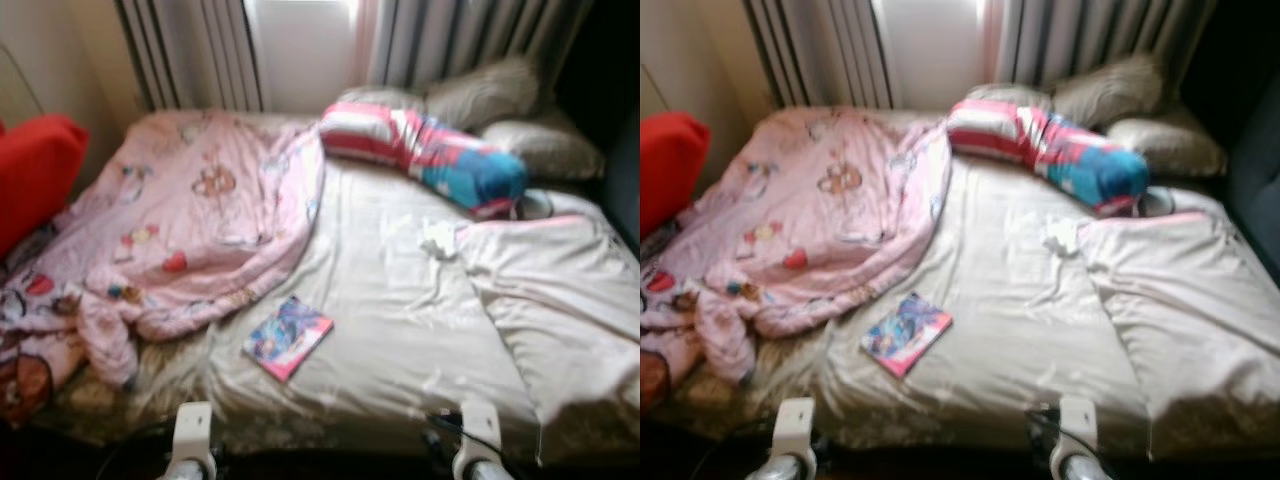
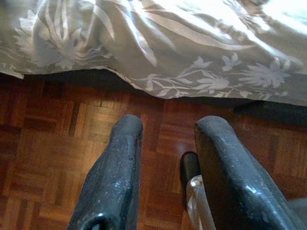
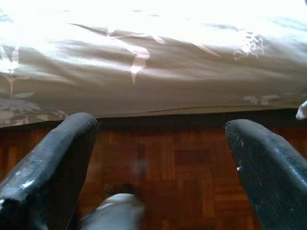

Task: Clean up the room

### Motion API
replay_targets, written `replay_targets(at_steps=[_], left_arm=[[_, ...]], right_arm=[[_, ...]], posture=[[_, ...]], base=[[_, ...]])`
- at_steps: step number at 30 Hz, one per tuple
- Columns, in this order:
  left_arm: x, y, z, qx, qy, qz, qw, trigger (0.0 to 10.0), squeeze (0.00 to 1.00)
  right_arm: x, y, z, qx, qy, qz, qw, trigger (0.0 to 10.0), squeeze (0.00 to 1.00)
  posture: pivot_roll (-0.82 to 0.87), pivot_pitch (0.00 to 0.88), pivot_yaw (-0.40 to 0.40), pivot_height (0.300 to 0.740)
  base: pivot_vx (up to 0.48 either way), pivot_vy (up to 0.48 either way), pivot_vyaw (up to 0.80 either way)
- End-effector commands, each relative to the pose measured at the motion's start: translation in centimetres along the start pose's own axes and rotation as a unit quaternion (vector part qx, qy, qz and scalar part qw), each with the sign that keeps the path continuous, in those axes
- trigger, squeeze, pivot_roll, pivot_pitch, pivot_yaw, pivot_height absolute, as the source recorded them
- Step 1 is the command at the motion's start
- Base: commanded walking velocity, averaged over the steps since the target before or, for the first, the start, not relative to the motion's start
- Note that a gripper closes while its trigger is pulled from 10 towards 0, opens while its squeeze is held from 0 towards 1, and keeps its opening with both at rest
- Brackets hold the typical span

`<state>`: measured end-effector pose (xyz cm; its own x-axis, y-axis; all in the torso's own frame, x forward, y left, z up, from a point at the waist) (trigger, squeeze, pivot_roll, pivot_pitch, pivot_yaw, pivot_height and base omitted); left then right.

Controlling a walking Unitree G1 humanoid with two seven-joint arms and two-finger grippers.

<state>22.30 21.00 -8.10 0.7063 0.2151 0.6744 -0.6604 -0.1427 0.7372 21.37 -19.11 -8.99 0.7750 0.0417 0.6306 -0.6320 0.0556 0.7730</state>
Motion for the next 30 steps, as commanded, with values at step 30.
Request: replay_targets(at_steps=[30], left_arm=[[0.32, -0.12, 0.43, -0.007, -0.006, -0.003, 1.000, 10.0, 0.00]], right_arm=[[0.21, 0.00, 0.68, -0.003, 0.017, 0.000, 1.000, 10.0, 0.00]], posture=[[-0.02, 0.000, 0.003, 0.740]], base=[[0.000, -0.361, 0.00]])
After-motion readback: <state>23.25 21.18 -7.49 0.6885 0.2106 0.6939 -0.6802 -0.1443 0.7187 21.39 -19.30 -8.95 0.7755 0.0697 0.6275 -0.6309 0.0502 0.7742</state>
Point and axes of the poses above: a point about 5 cm out from each wrist's last joint towards the gripper, its own y axis pointing back from the gripper into the wrist, its own x axis along the axis of the wrist's last joint, z = x × y, the point moved 2 cm from there along -y, pointing out of the wrist towards the gripper, and after that the axes turned 10 degrees about y, right-handed, at the moved point
